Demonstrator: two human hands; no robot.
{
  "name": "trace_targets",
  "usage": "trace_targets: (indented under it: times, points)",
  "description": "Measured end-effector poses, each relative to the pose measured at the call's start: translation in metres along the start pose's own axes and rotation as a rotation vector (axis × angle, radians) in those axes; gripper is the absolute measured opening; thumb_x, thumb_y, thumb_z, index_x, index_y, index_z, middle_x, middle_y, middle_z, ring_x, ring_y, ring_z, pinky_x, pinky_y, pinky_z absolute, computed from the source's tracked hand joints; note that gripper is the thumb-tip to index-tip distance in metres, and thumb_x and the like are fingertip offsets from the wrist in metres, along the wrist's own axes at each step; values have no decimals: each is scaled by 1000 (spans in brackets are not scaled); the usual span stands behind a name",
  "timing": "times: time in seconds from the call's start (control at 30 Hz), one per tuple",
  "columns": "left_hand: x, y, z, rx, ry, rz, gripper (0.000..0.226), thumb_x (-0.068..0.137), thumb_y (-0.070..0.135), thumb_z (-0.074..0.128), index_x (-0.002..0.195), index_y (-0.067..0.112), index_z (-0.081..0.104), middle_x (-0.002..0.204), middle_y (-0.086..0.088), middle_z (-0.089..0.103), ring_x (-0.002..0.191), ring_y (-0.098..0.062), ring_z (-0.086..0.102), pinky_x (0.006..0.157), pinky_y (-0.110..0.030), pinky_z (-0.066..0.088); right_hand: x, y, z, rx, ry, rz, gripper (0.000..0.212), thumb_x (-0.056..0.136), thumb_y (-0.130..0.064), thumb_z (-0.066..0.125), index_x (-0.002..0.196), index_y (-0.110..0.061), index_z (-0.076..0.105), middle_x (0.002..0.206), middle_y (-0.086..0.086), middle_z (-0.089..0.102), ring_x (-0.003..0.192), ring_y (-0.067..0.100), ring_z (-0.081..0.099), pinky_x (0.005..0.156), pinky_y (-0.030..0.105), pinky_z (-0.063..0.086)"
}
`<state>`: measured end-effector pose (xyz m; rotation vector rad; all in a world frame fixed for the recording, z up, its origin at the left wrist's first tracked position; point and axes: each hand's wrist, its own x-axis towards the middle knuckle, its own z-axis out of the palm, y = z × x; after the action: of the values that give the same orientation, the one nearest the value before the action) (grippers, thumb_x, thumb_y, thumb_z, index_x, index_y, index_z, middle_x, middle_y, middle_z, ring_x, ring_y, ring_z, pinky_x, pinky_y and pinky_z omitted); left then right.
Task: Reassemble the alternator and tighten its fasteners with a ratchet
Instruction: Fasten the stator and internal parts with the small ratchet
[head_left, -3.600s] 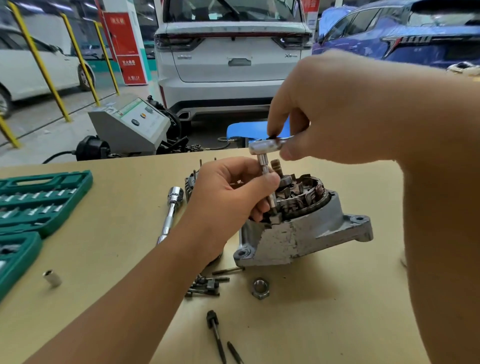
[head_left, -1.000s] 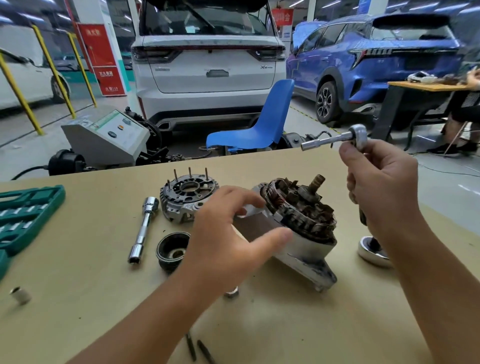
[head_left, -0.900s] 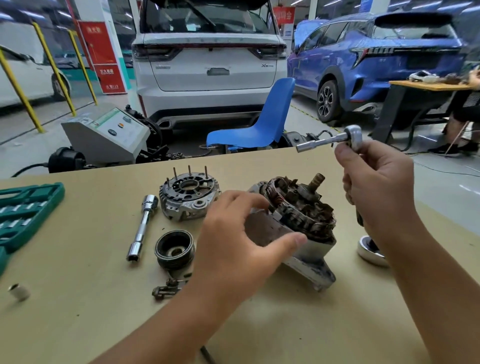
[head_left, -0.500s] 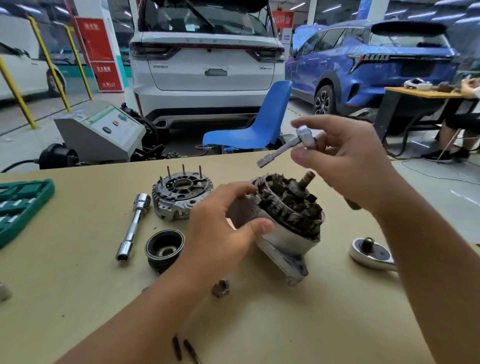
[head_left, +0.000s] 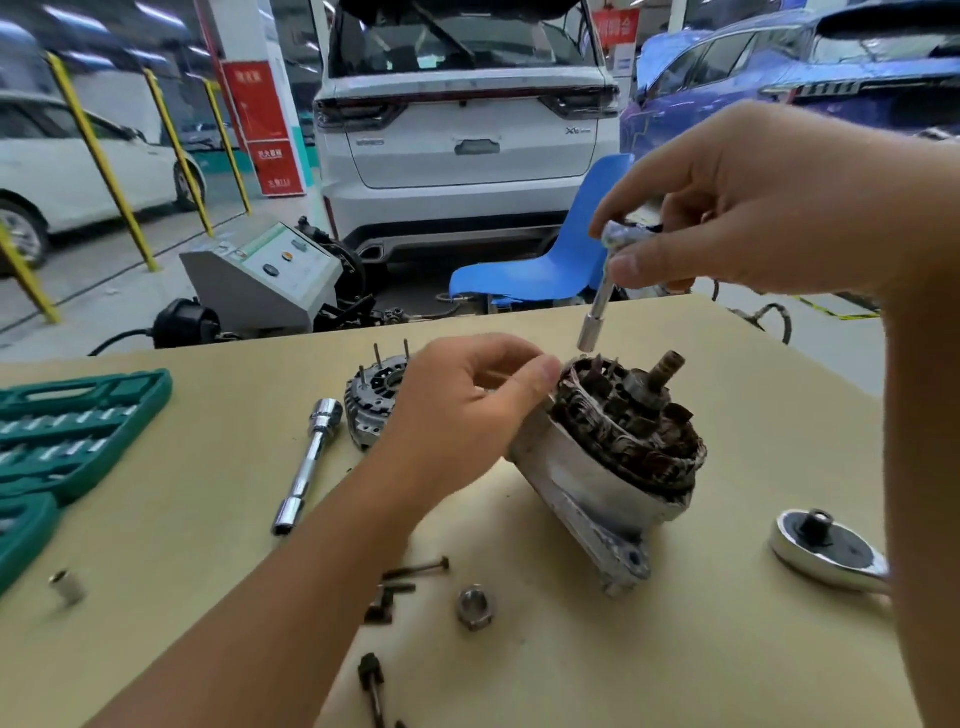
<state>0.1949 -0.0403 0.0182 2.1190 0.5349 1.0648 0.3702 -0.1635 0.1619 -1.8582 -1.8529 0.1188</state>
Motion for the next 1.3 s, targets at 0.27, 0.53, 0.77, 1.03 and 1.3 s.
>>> trace_targets:
  times: [0.27,0.53,0.77,1.03,1.3]
  points:
    - [38,13,-3,-157,-215,5,7,95,10,71,94,6,77,67,2,69,59,-13,61,56,-20,48,14,8,15,15,-66,59,29,81,-48,76,108,-42,67,64,-9,71,40,7,56,44,21,48]
    - [42,14,4,-108,-248,19,8,93,10,75,100,7,77,70,4,70,65,-6,59,62,-21,47,14,18,13,60,-149,149,28,83,-30,79,107,-28,65,63,4,73,48,21,70,45,27,56]
    - [42,22,5,-170,-334,52,12,90,11,73,80,5,72,70,-31,49,66,-27,39,62,-40,32,14,18,10,-151,-158,18,39,77,-24,85,103,-46,66,72,-16,74,63,9,71,64,37,57]
    - [40,31,4,-119,-273,51,8,87,-7,76,93,-11,73,82,-35,66,72,-23,55,67,-47,49,6,5,3,-80,-246,3,33,76,-29,84,101,-38,65,60,-10,72,51,6,69,50,21,50]
    - [38,39,5,-98,-211,49,6,89,1,77,92,-3,75,66,-29,56,58,-19,41,52,-32,33,7,3,5,-59,-242,89,37,61,-45,85,87,-22,73,64,-6,74,57,10,73,56,28,55]
